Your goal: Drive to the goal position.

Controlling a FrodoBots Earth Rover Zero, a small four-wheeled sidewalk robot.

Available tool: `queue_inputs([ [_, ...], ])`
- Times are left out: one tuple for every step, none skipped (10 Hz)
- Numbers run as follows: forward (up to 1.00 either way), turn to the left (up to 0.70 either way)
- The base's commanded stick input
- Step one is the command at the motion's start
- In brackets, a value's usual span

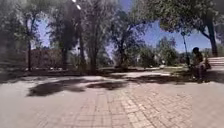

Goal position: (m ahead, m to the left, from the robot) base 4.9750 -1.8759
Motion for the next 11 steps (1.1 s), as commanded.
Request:
queue_inputs([
  [0.85, 0.0],
  [0.85, 0.0],
  [0.85, 0.0],
  [0.85, 0.0],
  [0.85, 0.0],
  [0.85, 0.0],
  [0.85, 0.0],
  [0.85, 0.0],
  [0.85, 0.0],
  [0.85, 0.0],
  [0.85, 0.0],
])
